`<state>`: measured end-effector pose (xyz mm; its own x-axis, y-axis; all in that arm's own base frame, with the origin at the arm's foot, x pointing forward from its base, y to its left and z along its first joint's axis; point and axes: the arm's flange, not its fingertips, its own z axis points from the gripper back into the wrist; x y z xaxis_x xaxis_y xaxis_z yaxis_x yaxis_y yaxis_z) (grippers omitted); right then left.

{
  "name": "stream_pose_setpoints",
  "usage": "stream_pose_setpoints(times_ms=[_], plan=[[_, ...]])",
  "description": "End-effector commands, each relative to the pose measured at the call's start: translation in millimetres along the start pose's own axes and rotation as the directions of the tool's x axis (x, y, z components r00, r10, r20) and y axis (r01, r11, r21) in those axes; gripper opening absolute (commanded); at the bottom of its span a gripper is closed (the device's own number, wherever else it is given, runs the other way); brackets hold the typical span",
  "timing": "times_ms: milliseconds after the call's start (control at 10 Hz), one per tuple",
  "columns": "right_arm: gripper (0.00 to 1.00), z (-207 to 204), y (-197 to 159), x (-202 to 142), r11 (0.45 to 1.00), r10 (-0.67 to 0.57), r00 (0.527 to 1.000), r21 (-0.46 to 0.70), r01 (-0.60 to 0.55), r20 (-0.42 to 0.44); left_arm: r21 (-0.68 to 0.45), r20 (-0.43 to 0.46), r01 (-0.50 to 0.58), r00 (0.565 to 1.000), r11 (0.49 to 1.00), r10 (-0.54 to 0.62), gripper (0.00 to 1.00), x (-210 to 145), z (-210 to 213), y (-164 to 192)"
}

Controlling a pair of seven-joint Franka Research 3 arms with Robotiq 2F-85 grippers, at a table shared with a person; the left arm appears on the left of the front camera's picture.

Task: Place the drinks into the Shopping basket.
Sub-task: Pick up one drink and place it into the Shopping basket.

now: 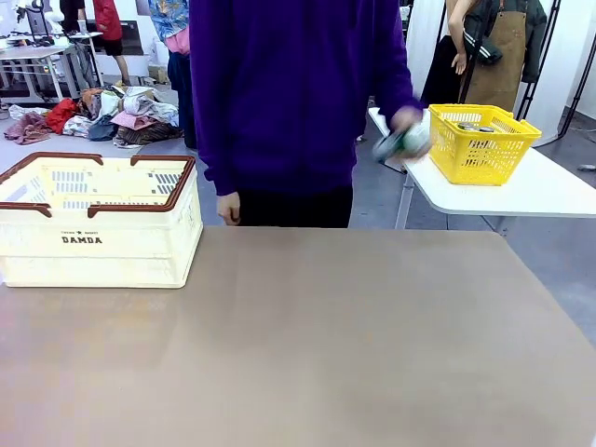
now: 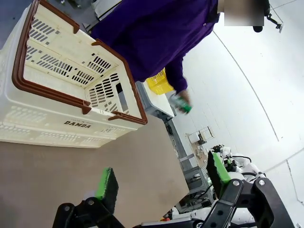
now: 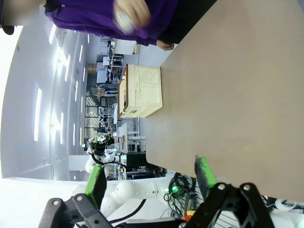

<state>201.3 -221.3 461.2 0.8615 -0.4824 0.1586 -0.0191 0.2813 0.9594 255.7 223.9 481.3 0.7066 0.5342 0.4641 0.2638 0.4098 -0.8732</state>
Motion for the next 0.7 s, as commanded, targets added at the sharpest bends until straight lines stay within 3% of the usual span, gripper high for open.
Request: stream_pose_setpoints(times_ms=[0,600], plan=[[1.00,1.6,1.9,3.4,0.999,0.028,1.000,0.020,-0.028,0.008,-0.015,0.010,0.020,1.000,1.000,-0.020,1.00,1.7,0.5,0.4],[1.00,1.6,1.9,3.4,0.999,0.028,1.000,0.020,-0.028,0.008,-0.015,0.010,0.020,1.000,1.000,-0.020,1.00,1.7,0.5,0.4]])
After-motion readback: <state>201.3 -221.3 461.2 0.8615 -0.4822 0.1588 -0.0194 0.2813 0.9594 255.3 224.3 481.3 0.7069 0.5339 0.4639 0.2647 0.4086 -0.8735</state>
